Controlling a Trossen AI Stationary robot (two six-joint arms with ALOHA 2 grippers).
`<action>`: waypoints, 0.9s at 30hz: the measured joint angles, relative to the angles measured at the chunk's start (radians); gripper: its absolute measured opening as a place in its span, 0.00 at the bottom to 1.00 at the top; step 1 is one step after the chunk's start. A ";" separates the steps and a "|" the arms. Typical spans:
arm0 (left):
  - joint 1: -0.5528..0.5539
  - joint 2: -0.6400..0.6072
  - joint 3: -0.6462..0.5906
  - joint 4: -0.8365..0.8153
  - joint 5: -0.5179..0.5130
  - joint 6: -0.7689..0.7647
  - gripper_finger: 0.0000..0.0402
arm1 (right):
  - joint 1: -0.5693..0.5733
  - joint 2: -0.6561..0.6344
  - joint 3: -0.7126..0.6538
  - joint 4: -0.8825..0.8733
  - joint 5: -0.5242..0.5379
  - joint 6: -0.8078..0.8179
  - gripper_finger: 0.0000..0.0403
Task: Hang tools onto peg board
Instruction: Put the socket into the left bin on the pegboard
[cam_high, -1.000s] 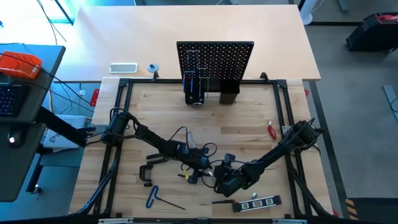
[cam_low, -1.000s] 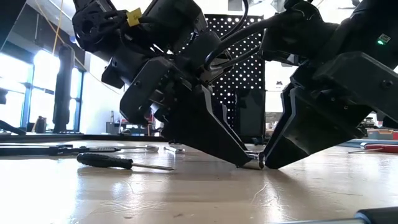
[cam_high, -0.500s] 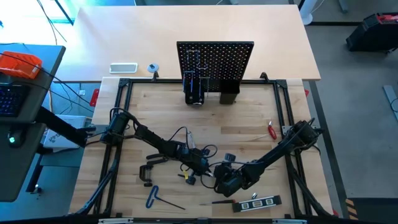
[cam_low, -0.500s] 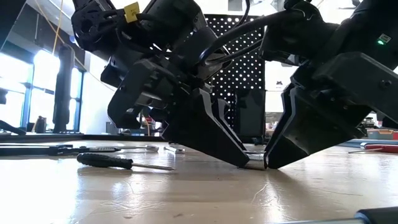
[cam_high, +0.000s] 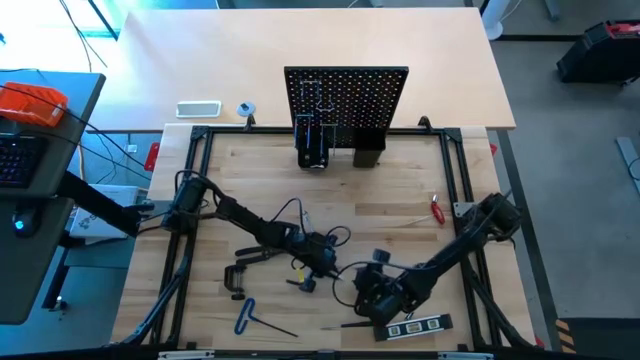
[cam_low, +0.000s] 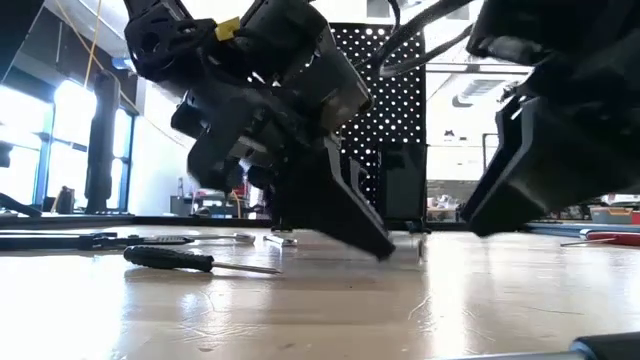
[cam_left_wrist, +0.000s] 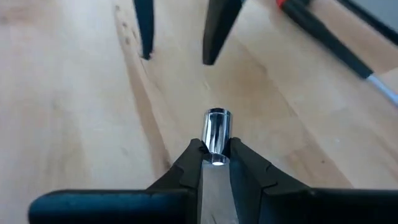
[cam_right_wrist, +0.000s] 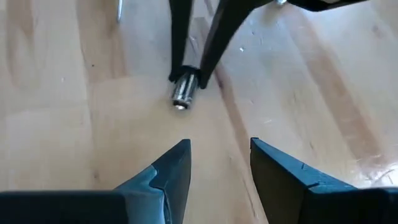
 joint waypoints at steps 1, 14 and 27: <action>0.003 -0.016 0.000 -0.018 0.001 0.001 0.10 | 0.007 -0.002 0.000 0.002 0.017 -0.001 0.39; 0.130 -0.197 0.000 -0.191 0.286 -0.078 0.10 | 0.037 -0.007 0.003 0.325 0.324 -0.563 0.39; 0.178 -0.237 -0.001 -0.160 0.473 -0.155 0.10 | -0.032 -0.008 0.003 0.460 0.354 -0.858 0.39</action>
